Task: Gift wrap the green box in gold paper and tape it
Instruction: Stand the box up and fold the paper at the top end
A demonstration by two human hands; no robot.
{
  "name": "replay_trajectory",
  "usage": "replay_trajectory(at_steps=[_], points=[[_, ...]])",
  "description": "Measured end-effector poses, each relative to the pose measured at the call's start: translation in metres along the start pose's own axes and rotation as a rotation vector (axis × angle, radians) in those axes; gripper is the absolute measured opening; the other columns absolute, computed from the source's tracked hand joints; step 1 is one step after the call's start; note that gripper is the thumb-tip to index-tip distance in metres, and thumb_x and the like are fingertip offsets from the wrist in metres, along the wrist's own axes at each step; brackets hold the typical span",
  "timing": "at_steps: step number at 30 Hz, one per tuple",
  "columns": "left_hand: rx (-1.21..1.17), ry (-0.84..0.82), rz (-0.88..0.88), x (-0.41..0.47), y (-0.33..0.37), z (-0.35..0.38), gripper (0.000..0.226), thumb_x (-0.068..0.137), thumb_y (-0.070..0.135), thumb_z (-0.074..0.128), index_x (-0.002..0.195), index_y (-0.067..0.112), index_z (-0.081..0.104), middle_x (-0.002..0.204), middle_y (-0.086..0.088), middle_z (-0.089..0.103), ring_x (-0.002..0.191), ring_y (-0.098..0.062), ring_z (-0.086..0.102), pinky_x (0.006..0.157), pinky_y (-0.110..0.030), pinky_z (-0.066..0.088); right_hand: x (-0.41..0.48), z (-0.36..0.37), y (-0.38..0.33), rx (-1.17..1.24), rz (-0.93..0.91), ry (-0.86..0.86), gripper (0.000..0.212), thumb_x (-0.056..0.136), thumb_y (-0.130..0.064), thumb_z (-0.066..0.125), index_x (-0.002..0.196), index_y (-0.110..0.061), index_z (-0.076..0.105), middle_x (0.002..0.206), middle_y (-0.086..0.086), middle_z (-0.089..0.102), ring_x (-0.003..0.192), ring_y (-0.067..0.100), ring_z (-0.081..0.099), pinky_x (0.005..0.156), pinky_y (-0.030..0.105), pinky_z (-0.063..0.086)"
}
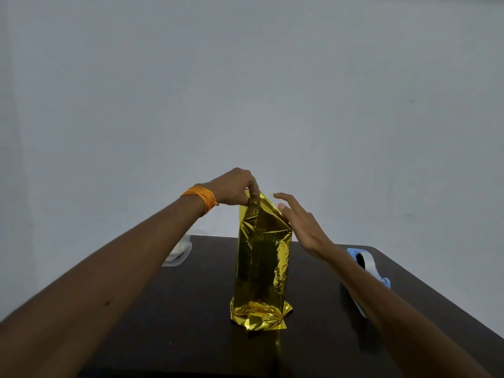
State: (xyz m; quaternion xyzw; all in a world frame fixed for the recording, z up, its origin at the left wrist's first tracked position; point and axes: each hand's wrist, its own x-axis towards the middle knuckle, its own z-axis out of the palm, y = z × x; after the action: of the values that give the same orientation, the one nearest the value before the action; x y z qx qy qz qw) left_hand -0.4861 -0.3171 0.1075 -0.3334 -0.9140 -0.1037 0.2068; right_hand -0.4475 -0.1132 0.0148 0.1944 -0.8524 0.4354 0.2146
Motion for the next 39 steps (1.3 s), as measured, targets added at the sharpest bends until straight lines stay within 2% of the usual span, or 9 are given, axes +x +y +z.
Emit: replay_trajectory(at_steps=[5, 8, 11, 15, 18, 24, 29, 33, 39], points=[[-0.403, 0.147, -0.102, -0.007, -0.008, -0.016, 0.023, 0.081, -0.002, 0.067, 0.067, 0.015, 0.071, 0.11, -0.004, 0.072, 0.106, -0.015, 0.062, 0.086, -0.027, 0.05, 0.001, 0.001, 0.006, 0.009, 0.002, -0.003, 0.037, 0.106, -0.05, 0.026, 0.14, -0.045, 0.039, 0.144, 0.006, 0.054, 0.125, 0.027, 0.056, 0.097, 0.038, 0.039], [-0.627, 0.435, -0.192, -0.014, -0.017, -0.016, 0.028, 0.084, -0.008, 0.057, 0.074, 0.014, 0.071, 0.104, -0.005, 0.073, 0.102, -0.014, 0.065, 0.088, -0.028, 0.053, 0.002, 0.002, 0.004, 0.019, 0.001, -0.001, 0.037, 0.107, -0.046, 0.027, 0.141, -0.042, 0.04, 0.144, 0.006, 0.054, 0.125, 0.027, 0.055, 0.095, 0.035, 0.038], [-0.737, 0.597, -0.309, -0.032, -0.024, 0.014, 0.021, 0.085, -0.006, 0.059, 0.085, 0.014, 0.066, 0.098, -0.001, 0.07, 0.093, -0.012, 0.064, 0.076, -0.022, 0.051, 0.0, 0.001, 0.003, 0.034, -0.003, 0.006, 0.037, 0.107, -0.045, 0.028, 0.141, -0.041, 0.041, 0.143, 0.005, 0.054, 0.123, 0.023, 0.055, 0.095, 0.034, 0.037], [-0.975, 0.557, -0.472, -0.061, -0.024, 0.072, 0.005, 0.09, 0.011, 0.066, 0.095, 0.013, 0.066, 0.103, -0.001, 0.067, 0.101, -0.017, 0.064, 0.083, -0.036, 0.057, -0.001, 0.001, 0.001, 0.038, 0.005, 0.006, 0.037, 0.106, -0.046, 0.029, 0.141, -0.041, 0.042, 0.139, 0.005, 0.056, 0.119, 0.022, 0.057, 0.093, 0.032, 0.036], [-1.09, 0.426, -0.489, -0.067, -0.015, 0.091, 0.011, 0.095, 0.021, 0.063, 0.1, 0.014, 0.068, 0.109, -0.004, 0.066, 0.109, -0.019, 0.062, 0.085, -0.035, 0.057, -0.001, 0.001, 0.0, 0.04, 0.007, 0.003, 0.038, 0.106, -0.047, 0.029, 0.141, -0.04, 0.042, 0.14, 0.006, 0.056, 0.118, 0.021, 0.056, 0.09, 0.031, 0.036], [-1.033, 0.37, -0.432, -0.057, 0.0, 0.093, 0.016, 0.1, 0.021, 0.054, 0.106, 0.015, 0.068, 0.112, -0.003, 0.065, 0.105, -0.013, 0.059, 0.068, -0.017, 0.045, -0.005, -0.002, 0.002, 0.038, 0.035, 0.014, 0.036, 0.106, -0.049, 0.03, 0.139, -0.043, 0.043, 0.141, 0.006, 0.055, 0.126, 0.025, 0.053, 0.096, 0.036, 0.033], [-1.133, 0.369, -0.517, -0.046, -0.006, 0.082, 0.025, 0.097, 0.034, 0.057, 0.108, 0.012, 0.061, 0.113, -0.006, 0.066, 0.109, -0.021, 0.063, 0.088, -0.038, 0.054, -0.004, -0.002, 0.002, 0.03, 0.029, 0.008, 0.036, 0.106, -0.049, 0.03, 0.139, -0.043, 0.044, 0.141, 0.003, 0.054, 0.126, 0.024, 0.054, 0.095, 0.035, 0.033], [-1.132, 0.283, -0.556, -0.026, -0.007, 0.053, 0.043, 0.094, 0.053, 0.054, 0.114, 0.016, 0.052, 0.101, -0.005, 0.068, 0.096, -0.02, 0.065, 0.078, -0.035, 0.051, -0.003, 0.0, 0.0, 0.029, 0.024, 0.011, 0.037, 0.106, -0.046, 0.03, 0.14, -0.04, 0.044, 0.143, 0.004, 0.052, 0.126, 0.024, 0.052, 0.096, 0.034, 0.034], [-0.694, 0.398, -0.532, 0.012, -0.011, 0.03, 0.049, 0.068, 0.005, 0.084, 0.11, 0.011, 0.061, 0.112, -0.009, 0.06, 0.093, -0.023, 0.063, 0.071, -0.034, 0.06, -0.002, 0.0, 0.0, 0.041, 0.033, 0.013, 0.033, 0.106, -0.048, 0.033, 0.135, -0.044, 0.046, 0.135, 0.005, 0.059, 0.122, 0.025, 0.057, 0.101, 0.043, 0.043]])
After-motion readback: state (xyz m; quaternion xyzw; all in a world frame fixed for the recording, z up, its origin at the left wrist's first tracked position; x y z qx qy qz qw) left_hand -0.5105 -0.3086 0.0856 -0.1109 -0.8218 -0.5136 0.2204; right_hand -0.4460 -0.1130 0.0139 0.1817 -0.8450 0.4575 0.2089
